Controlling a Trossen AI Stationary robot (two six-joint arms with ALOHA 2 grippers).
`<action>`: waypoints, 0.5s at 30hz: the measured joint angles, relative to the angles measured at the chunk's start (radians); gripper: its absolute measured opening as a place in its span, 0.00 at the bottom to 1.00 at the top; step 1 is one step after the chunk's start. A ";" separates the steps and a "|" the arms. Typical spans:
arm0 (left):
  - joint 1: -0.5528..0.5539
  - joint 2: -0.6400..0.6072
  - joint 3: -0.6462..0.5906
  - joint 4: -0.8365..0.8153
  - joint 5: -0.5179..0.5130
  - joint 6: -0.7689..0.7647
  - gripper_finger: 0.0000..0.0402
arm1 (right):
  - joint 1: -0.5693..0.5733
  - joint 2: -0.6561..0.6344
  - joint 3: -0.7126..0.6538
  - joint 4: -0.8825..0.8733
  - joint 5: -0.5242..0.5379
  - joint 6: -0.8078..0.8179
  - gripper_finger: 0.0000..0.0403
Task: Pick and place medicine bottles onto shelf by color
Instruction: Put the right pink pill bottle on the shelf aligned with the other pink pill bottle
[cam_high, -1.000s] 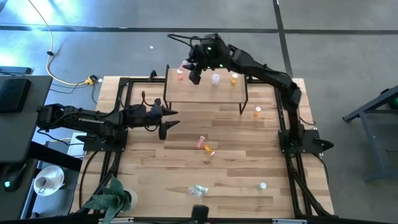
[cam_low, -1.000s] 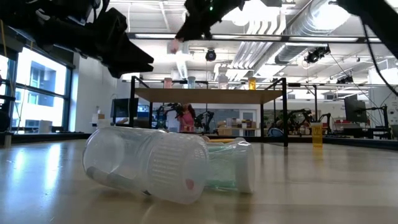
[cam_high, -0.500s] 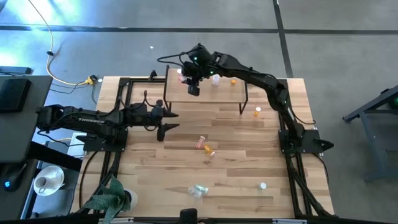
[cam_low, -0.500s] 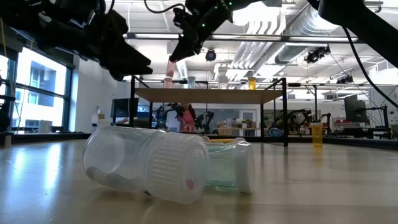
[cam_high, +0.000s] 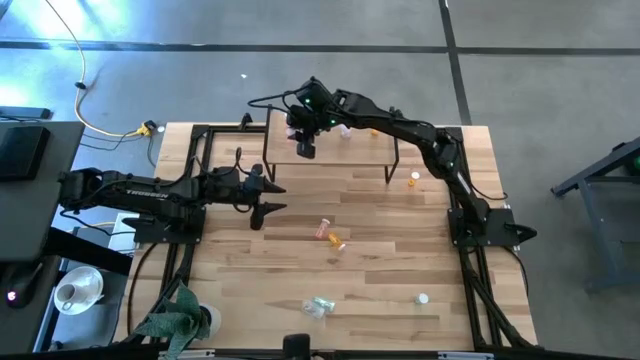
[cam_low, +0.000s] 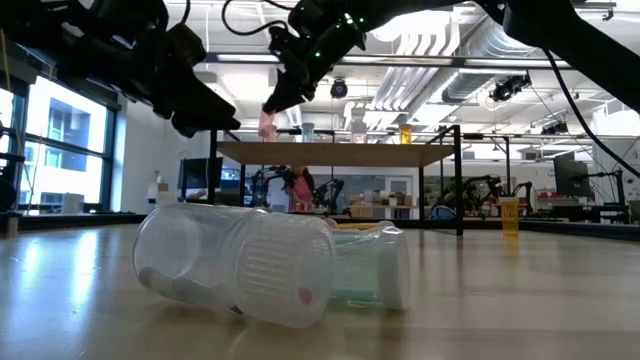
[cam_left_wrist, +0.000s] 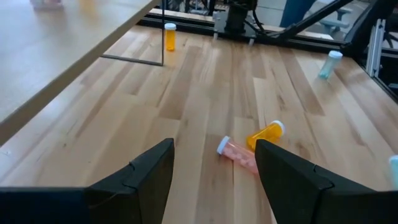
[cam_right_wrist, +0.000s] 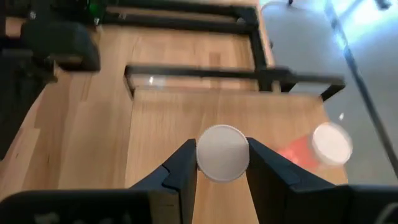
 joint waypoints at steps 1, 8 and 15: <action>0.000 0.000 0.000 0.000 -0.001 0.008 0.53 | 0.000 0.002 0.000 0.014 -0.001 0.003 0.26; 0.001 0.000 0.000 0.000 -0.003 0.015 0.53 | 0.000 0.034 0.000 0.014 -0.002 0.008 0.26; 0.001 0.000 0.000 0.000 -0.005 0.015 0.53 | 0.000 0.044 0.002 0.021 0.008 0.004 0.26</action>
